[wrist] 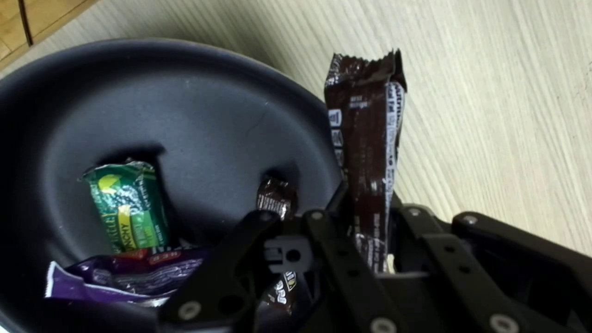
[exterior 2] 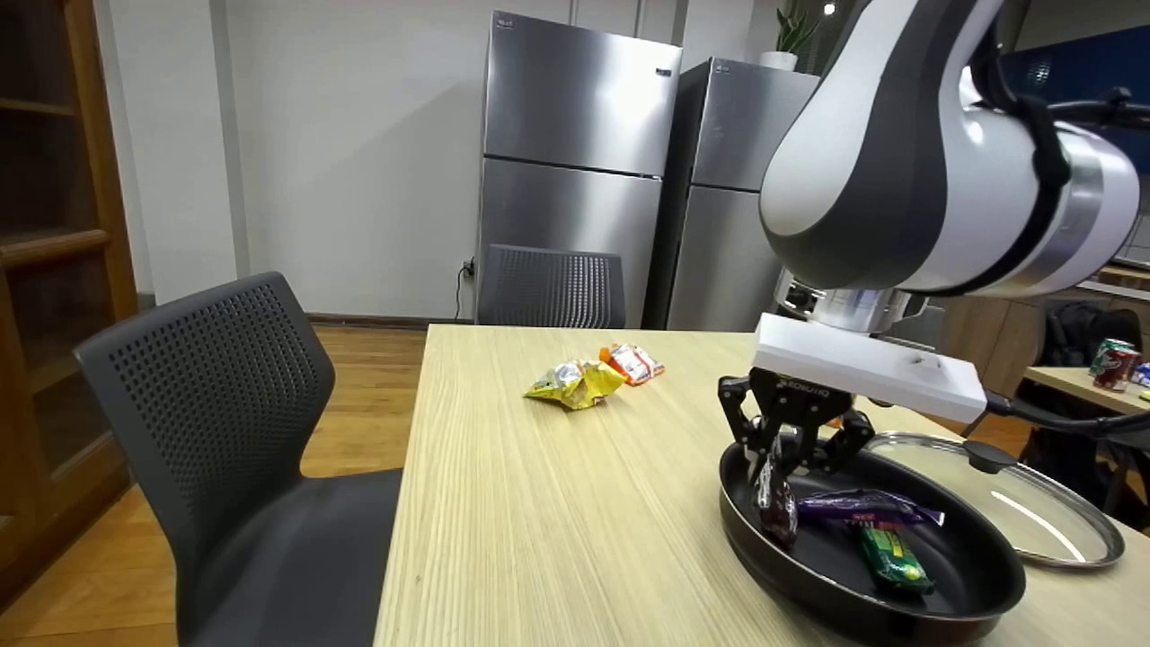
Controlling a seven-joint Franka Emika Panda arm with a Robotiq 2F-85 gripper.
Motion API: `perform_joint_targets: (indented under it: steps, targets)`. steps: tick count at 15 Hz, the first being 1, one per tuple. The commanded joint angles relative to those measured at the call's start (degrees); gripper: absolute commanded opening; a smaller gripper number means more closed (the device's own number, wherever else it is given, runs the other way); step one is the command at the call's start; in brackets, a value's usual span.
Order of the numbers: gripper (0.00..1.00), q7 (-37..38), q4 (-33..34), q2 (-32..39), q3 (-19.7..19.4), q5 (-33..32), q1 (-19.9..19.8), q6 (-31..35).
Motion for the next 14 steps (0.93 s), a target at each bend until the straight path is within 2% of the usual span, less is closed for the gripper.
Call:
perform_joint_targets:
  steps: [1,8,14]
  targets:
    - [0.04,-1.19,-1.76,-2.61,-0.32,-1.88,-2.65,-0.21]
    - [0.04,-3.12,-1.32,-2.30,-0.06,-2.44,-8.91,-1.34]
    - [0.04,-5.49,0.57,-0.79,2.11,-3.73,-13.57,-2.71]
